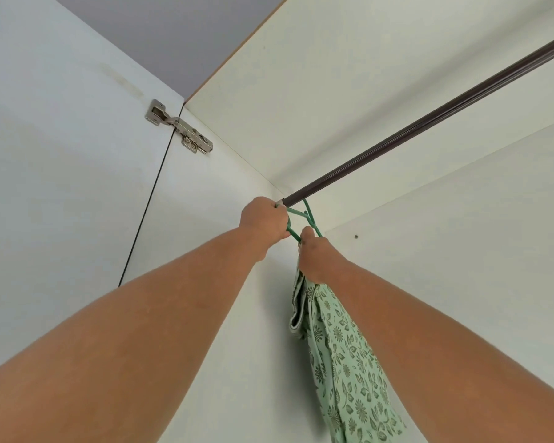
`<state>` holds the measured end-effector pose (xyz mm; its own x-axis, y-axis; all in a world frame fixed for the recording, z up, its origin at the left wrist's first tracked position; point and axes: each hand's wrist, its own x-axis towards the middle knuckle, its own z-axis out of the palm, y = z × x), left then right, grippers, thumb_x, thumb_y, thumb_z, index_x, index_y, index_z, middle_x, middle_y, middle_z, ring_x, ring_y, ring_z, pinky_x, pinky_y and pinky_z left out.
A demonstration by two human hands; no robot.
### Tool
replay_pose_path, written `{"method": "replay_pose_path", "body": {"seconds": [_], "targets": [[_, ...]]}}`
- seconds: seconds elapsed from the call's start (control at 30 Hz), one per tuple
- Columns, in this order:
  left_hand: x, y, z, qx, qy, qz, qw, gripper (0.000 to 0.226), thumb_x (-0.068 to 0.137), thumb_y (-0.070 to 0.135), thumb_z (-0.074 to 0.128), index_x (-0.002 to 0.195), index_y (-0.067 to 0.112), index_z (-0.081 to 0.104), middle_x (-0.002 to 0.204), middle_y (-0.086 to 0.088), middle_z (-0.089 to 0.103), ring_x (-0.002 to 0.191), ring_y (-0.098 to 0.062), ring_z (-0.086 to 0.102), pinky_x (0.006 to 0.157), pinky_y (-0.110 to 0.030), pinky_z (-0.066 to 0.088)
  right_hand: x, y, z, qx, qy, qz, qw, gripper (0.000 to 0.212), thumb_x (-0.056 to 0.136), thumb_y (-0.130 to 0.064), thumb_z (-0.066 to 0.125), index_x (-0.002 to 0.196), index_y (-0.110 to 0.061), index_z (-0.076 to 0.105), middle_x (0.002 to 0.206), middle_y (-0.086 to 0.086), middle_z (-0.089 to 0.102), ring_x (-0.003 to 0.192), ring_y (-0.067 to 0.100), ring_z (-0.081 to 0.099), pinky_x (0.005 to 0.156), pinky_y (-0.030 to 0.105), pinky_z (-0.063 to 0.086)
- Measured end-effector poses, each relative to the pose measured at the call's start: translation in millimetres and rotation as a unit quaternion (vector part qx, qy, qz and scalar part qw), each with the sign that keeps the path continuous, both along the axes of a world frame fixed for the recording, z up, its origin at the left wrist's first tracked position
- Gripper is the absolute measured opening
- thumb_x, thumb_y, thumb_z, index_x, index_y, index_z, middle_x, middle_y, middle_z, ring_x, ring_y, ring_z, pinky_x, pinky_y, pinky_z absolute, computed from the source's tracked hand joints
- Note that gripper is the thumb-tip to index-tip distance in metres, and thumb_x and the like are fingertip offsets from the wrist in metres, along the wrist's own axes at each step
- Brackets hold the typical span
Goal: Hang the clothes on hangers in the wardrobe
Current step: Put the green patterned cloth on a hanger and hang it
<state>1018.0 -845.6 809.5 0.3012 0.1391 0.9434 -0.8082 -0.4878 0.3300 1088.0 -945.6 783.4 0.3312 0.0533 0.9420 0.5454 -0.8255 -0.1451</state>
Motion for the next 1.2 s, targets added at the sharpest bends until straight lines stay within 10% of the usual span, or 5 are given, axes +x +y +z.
{"method": "replay_pose_path", "body": {"seconds": [1.2], "targets": [[-10,50,-29,0.033,-0.107,0.132,0.985,0.023,0.095,0.012,0.045,0.098,-0.002,0.063,0.094,-0.017,0.069,0.088,-0.033,0.068,0.083,-0.044,0.056,-23,40,-20,-0.036,-0.004,-0.043,0.998,0.032,0.089,0.002,0.034,0.12,-0.007,0.034,0.078,0.006,0.04,0.078,0.029,0.052,0.061,0.037,0.042]]}}
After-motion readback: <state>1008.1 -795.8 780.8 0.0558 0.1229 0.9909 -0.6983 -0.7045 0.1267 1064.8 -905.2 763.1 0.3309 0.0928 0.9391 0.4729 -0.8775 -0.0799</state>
